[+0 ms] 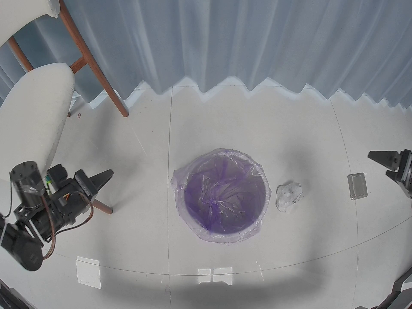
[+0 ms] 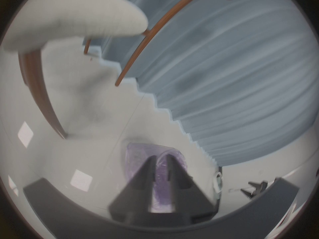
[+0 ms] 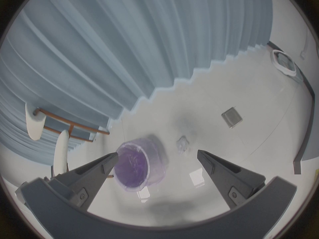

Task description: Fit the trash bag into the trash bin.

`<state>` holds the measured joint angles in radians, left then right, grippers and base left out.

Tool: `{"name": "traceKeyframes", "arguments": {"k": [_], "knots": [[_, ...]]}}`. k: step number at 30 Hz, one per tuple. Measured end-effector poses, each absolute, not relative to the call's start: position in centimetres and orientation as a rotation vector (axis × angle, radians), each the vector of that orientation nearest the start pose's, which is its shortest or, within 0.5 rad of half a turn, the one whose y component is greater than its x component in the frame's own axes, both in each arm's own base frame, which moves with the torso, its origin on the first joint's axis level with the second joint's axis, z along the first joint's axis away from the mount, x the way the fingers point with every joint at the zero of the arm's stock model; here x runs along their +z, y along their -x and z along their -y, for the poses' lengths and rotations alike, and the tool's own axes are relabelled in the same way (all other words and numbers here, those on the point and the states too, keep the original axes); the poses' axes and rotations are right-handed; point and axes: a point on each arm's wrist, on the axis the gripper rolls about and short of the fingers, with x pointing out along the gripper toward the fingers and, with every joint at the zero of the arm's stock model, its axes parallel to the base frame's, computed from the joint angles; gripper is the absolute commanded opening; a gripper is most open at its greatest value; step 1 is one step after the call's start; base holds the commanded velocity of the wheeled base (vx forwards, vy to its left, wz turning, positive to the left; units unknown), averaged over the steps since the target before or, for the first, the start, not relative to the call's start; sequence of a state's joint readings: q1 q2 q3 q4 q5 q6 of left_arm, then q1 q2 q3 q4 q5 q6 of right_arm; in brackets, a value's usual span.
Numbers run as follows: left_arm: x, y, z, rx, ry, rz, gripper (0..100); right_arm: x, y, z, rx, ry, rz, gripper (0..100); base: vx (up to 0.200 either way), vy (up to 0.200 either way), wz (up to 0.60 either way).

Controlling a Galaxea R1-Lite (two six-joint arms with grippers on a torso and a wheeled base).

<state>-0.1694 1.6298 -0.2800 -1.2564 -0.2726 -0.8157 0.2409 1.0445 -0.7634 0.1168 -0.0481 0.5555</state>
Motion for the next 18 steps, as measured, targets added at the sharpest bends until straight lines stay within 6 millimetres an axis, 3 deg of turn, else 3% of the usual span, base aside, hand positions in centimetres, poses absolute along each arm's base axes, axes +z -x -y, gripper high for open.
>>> {"name": "traceKeyframes", "arguments": {"k": [9, 13, 18], "knots": [[10.2, -30.9, 5.0, -0.461, 0.992, -0.320, 0, 25.8, -8.6, -1.6, 0.078, -0.480, -0.264, 100, 0.000, 0.000, 0.00], [8.6, -34.2, 5.3, -0.492, 1.062, -0.309, 0, 26.3, -7.7, -1.4, 0.087, -0.477, -0.226, 100, 0.000, 0.000, 0.00], [7.8, -37.7, 5.9, -0.562, 1.244, -0.327, 0, 26.8, -7.1, -1.3, 0.097, -0.473, -0.192, 100, 0.000, 0.000, 0.00]]}}
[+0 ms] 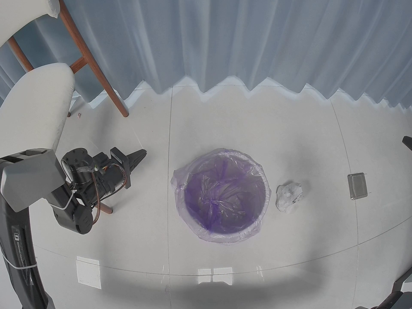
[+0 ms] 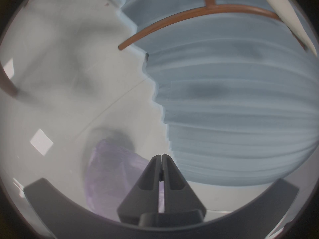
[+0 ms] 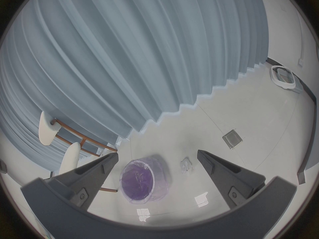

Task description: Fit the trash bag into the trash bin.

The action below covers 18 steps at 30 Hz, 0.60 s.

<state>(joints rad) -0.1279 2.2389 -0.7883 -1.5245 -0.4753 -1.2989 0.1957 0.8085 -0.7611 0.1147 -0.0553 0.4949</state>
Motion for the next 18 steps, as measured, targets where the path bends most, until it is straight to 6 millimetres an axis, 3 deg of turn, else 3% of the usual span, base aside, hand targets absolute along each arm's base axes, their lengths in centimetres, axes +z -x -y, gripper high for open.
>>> {"name": "traceKeyframes", "arguments": {"k": [5, 9, 18], "knots": [[7.6, -39.8, 6.9, -0.691, 1.309, -0.387, 0, 26.9, -6.8, -1.2, 0.103, -0.465, -0.180, 100, 0.000, 0.000, 0.00], [7.1, -40.8, 8.9, -0.754, 1.295, -0.400, 0, 27.0, -6.8, -1.2, 0.105, -0.457, -0.179, 100, 0.000, 0.000, 0.00], [3.8, -41.4, 11.5, -0.778, 1.178, -0.423, 0, 26.9, -7.2, -1.3, 0.109, -0.426, -0.189, 100, 0.000, 0.000, 0.00]]}}
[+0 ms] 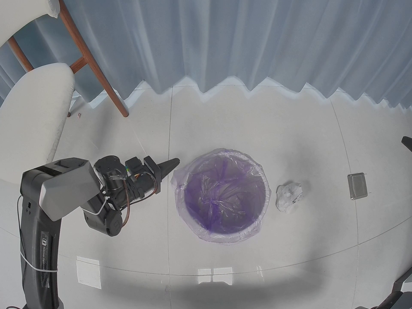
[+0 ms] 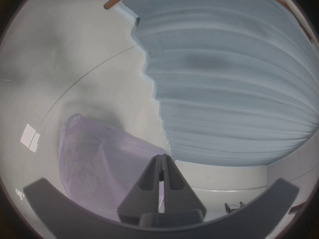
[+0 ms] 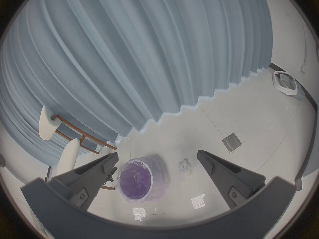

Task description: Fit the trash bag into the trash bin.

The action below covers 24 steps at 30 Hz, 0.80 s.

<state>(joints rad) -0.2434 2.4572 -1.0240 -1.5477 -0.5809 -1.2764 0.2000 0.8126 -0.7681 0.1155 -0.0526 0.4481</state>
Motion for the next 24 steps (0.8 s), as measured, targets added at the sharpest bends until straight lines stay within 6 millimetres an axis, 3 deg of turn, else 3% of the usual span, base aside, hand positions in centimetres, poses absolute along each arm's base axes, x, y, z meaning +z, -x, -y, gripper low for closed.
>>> {"name": "traceKeyframes", "arguments": {"k": [12, 24], "knots": [[-0.8, -41.8, 13.7, -0.709, 1.186, -0.472, 0, 26.7, -7.6, -1.4, 0.106, -0.413, -0.207, 100, 0.000, 0.000, 0.00], [-4.0, -43.4, 14.7, -0.714, 1.192, -0.473, 0, 26.6, -7.7, -1.4, 0.104, -0.395, -0.214, 100, 0.000, 0.000, 0.00]]}}
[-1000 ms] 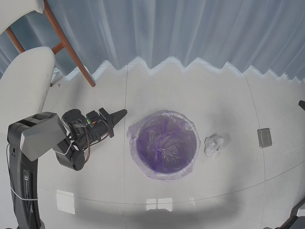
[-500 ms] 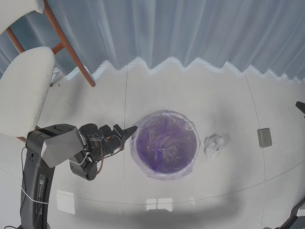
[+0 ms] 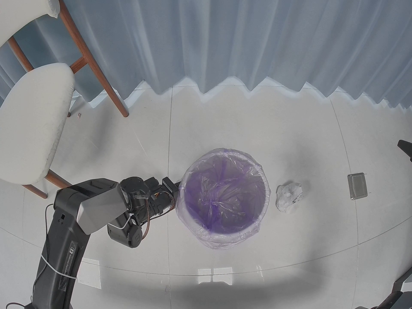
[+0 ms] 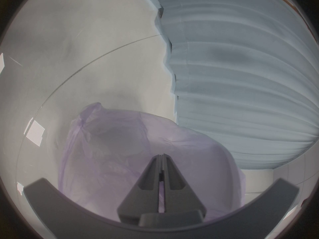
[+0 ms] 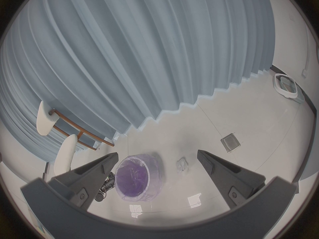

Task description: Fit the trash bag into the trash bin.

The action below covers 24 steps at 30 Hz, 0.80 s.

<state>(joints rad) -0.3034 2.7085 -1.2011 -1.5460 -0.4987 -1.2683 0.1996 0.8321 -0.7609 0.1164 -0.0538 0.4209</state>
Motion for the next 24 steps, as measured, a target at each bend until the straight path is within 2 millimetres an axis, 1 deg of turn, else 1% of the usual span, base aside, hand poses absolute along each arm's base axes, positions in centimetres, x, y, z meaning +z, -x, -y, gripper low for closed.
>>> {"name": "traceKeyframes", "arguments": {"k": [5, 9, 13, 15, 17, 19, 22, 24], "knots": [[-5.0, -43.9, 14.9, -0.703, 1.194, -0.472, 0, 26.5, -7.7, -1.4, 0.102, -0.393, -0.217, 100, 0.000, 0.000, 0.00], [-5.4, -44.0, 14.8, -0.662, 1.203, -0.442, 0, 26.3, -7.8, -1.4, 0.100, -0.392, -0.223, 100, 0.000, 0.000, 0.00], [-5.3, -43.9, 14.6, -0.606, 1.214, -0.410, 0, 26.3, -7.9, -1.5, 0.101, -0.390, -0.227, 100, 0.000, 0.000, 0.00], [-4.9, -43.6, 14.3, -0.586, 1.217, -0.405, 0, 26.2, -7.9, -1.5, 0.101, -0.389, -0.229, 100, 0.000, 0.000, 0.00], [-4.1, -43.3, 13.6, -0.564, 1.217, -0.396, 0, 26.2, -7.9, -1.5, 0.100, -0.387, -0.231, 100, 0.000, 0.000, 0.00], [-3.3, -43.2, 12.2, -0.534, 1.215, -0.374, 0, 26.0, -7.9, -1.5, 0.099, -0.386, -0.236, 100, 0.000, 0.000, 0.00], [-2.3, -43.5, 10.4, -0.504, 1.196, -0.332, 0, 25.8, -8.0, -1.5, 0.098, -0.384, -0.244, 100, 0.000, 0.000, 0.00], [-1.9, -43.9, 9.9, -0.501, 1.174, -0.307, 0, 25.7, -8.0, -1.5, 0.098, -0.383, -0.248, 100, 0.000, 0.000, 0.00]]}}
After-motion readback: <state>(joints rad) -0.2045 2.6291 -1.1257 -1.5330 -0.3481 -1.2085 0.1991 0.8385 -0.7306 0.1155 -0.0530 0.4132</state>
